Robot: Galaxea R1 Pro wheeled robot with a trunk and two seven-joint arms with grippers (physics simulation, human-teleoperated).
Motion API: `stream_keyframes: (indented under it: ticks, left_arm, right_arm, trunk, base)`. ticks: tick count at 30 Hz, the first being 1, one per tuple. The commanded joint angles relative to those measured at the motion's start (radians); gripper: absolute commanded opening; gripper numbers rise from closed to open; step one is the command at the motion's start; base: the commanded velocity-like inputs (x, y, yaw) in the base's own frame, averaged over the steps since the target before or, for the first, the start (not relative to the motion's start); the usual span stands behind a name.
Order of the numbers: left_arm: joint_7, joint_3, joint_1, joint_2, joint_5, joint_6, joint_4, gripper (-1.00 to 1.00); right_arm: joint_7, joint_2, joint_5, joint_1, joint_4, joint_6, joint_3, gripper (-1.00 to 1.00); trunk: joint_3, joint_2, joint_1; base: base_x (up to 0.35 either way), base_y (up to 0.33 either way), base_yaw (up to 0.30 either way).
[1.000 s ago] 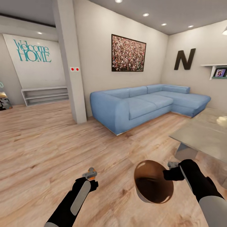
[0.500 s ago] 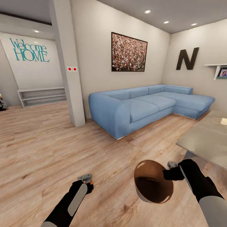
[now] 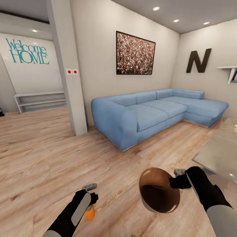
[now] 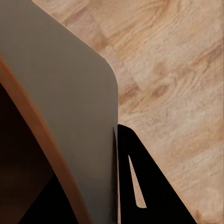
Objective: Put the three can of soda from the living room inside the tash can in the kitchen.
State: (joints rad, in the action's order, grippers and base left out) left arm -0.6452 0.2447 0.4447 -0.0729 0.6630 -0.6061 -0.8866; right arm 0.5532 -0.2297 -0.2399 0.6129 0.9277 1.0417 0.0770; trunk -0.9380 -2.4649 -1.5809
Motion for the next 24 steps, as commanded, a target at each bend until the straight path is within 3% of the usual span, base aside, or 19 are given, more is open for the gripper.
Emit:
stream_keyframes:
  ticks: [1,12,16,18,20,24]
  left_arm:
    - [0.0,0.0,0.0,0.0,0.0,0.0,0.001,1.0]
    - [0.004,0.001,0.0,0.021,0.0,-0.001,0.036,1.0]
    - [0.015,-0.001,0.0,0.021,0.001,0.025,0.067,1.0]
    - [0.013,-0.01,0.0,0.022,0.006,0.061,0.071,1.0]
    - [0.01,-0.048,0.0,0.02,0.009,0.082,0.073,1.0]
    - [0.024,-0.08,0.001,0.027,0.01,0.034,0.08,1.0]
  right_arm:
    - [0.005,0.005,0.026,0.0,0.0,0.006,0.0,-1.0]
    - [0.004,0.018,0.025,-0.002,0.001,0.006,-0.002,-1.0]
    - [0.004,0.017,0.025,-0.002,0.002,0.006,-0.002,-1.0]
    - [0.004,0.017,0.025,-0.002,0.002,0.006,-0.002,-1.0]
    - [0.004,0.017,0.025,-0.002,0.002,0.006,-0.002,-1.0]
    - [0.004,0.017,0.025,-0.003,0.018,0.006,-0.001,-1.0]
  trunk:
    - [0.0,0.0,0.0]
    - [0.0,0.0,0.0]
    - [0.0,0.0,0.0]
    - [0.0,0.0,0.0]
    - [-0.006,-0.014,-0.008]
    - [-0.019,-0.035,-0.02]
  base:
    - [0.348,0.0,0.0]
    - [0.341,0.0,0.0]
    - [0.128,0.0,0.0]
    - [0.037,0.0,0.0]
    - [0.015,0.0,0.0]
    - [0.005,0.0,0.0]
